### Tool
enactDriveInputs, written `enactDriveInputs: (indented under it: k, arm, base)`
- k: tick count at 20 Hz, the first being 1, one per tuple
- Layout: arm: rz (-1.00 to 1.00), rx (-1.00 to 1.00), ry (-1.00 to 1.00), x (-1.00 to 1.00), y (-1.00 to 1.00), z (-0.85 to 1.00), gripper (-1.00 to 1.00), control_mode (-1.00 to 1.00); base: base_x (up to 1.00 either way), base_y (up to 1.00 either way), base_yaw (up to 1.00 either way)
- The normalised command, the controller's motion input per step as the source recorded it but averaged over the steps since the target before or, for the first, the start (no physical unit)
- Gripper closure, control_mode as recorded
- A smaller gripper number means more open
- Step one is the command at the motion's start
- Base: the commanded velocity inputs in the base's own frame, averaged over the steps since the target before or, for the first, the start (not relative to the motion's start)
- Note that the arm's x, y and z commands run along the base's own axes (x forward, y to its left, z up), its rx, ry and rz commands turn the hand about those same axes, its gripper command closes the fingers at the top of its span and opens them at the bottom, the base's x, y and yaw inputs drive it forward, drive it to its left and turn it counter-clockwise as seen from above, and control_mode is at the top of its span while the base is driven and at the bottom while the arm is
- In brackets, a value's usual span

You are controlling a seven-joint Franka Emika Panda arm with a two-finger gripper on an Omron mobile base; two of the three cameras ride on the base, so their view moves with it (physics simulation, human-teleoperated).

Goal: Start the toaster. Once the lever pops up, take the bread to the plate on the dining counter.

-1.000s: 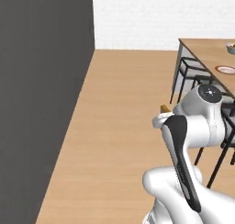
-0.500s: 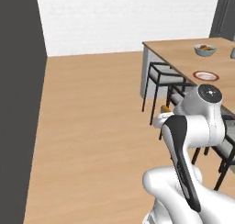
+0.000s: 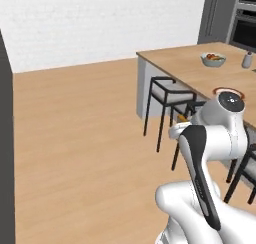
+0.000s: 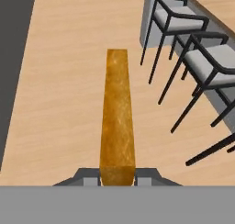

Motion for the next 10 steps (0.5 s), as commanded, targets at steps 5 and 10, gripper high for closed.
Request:
enactDriveInputs:
  k: [5, 10]
  arm:
    - [0.0, 0.0, 0.0, 0.0, 0.0, 0.0, 1.0, 1.0]
    - [0.0, 0.0, 0.0, 0.0, 0.0, 0.0, 1.0, 1.0]
  base:
    - [1.0, 0.82, -0.22]
    - [1.0, 0.72, -0.22]
